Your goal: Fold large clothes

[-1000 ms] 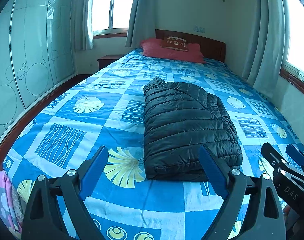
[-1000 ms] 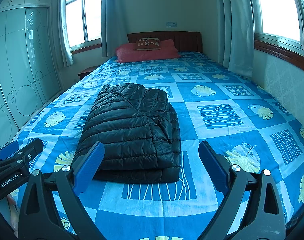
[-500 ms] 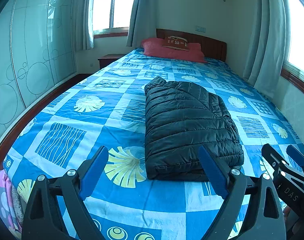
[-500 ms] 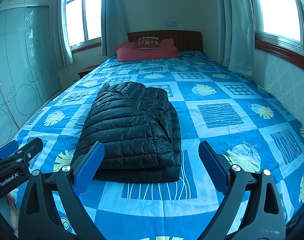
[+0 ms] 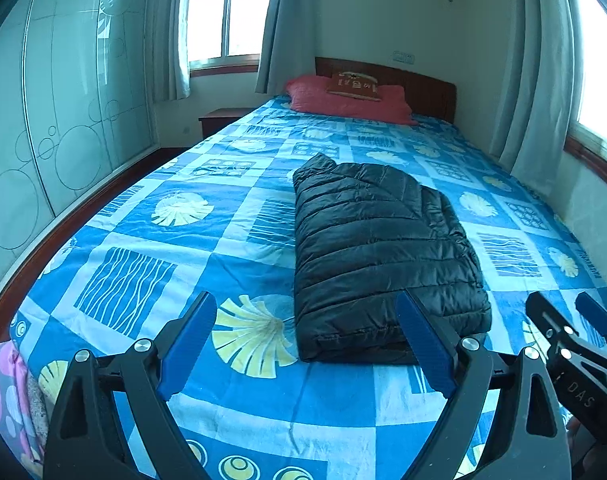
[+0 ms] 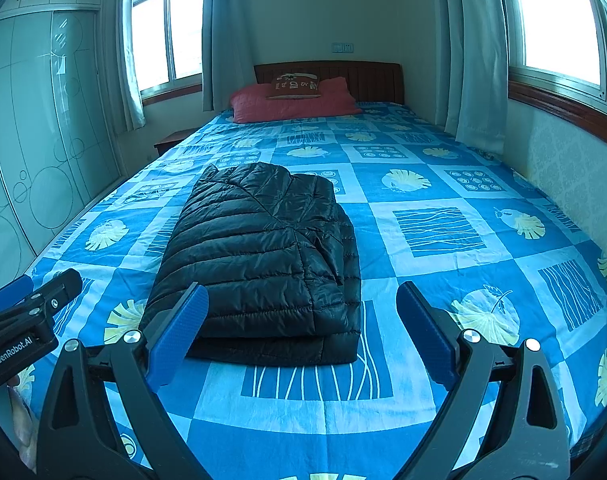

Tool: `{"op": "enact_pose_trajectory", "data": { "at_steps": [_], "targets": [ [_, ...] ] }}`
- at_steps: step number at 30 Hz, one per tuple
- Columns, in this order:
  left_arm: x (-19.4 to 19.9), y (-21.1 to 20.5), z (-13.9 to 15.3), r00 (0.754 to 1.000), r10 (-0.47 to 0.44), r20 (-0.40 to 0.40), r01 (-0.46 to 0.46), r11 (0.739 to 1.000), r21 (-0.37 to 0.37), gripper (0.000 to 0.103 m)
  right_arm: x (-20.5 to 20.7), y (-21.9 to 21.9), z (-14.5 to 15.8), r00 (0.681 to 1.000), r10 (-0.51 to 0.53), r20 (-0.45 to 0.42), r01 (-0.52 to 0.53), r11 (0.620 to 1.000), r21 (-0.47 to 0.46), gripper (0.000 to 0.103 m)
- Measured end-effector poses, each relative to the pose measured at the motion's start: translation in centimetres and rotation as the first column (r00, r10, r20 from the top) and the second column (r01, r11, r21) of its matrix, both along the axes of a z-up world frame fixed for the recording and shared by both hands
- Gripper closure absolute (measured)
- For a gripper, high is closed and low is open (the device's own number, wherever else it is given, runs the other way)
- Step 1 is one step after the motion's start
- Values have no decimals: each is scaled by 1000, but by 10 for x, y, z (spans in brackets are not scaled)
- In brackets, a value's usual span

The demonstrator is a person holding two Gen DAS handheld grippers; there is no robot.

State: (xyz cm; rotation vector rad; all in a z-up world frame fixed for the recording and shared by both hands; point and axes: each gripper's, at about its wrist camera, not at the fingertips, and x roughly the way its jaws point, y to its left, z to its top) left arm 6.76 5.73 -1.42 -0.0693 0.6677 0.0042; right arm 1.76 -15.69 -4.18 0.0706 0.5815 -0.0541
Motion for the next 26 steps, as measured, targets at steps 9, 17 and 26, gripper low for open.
{"op": "enact_pose_trajectory", "data": {
  "at_steps": [9,17,26],
  "targets": [
    [0,-1,2,999,-13,31,12,999,32,12,3,-4,-5,1000,5,-6,-5,1000,-9,8],
    [0,-7,-1,999,-21,45,18,998,55,12,9,-8,-11,1000,6,-19,-6,1000,-9,8],
    [24,6,-20,1000,30,-2,-30,997,66,12,18,-17,-20,999,-14,-35,13,1000,-13,8]
  ]
}}
